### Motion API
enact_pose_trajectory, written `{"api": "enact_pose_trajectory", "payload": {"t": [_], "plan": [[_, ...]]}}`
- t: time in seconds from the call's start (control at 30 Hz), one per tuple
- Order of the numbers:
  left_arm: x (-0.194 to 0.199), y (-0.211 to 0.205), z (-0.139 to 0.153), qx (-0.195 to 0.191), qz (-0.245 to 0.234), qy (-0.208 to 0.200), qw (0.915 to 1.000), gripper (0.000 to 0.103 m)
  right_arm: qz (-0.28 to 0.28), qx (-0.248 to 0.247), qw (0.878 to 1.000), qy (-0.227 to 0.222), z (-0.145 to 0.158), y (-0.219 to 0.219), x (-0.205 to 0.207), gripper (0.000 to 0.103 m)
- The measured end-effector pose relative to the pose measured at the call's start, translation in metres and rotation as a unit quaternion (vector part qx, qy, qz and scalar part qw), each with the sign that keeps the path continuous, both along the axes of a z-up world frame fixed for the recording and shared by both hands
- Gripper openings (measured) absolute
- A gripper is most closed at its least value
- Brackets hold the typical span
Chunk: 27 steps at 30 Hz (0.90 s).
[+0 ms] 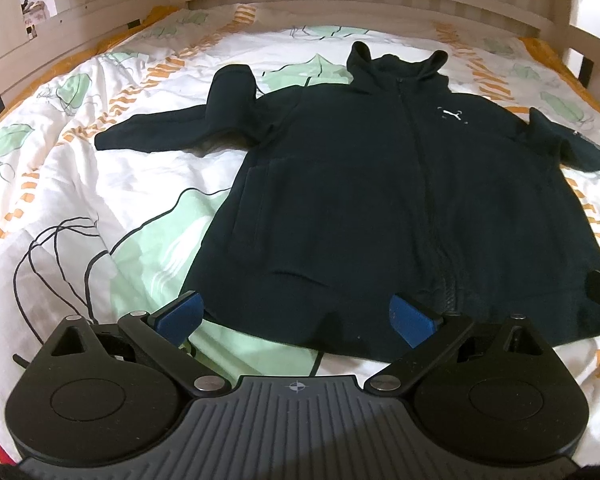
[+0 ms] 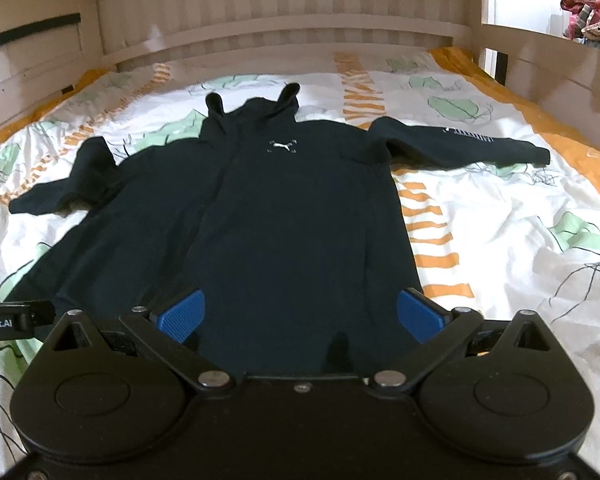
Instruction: Fold large clothes
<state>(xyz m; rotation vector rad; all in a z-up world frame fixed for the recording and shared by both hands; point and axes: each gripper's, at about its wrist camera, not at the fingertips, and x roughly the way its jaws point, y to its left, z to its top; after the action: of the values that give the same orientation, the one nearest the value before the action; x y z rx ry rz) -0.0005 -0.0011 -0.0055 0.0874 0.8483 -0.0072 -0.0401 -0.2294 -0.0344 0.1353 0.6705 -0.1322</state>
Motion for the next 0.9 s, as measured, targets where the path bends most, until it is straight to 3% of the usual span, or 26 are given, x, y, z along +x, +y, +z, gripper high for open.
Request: {"api": "enact_pose_trajectory", "payload": {"t": [0.9], "plan": [[0.0031,-0.0032,-0.0070,0.002,0.000,0.015,0.9999,0.101,-0.006,0.005,0.999,0.033,-0.0068,0.0003,0.0042,0.102]]}}
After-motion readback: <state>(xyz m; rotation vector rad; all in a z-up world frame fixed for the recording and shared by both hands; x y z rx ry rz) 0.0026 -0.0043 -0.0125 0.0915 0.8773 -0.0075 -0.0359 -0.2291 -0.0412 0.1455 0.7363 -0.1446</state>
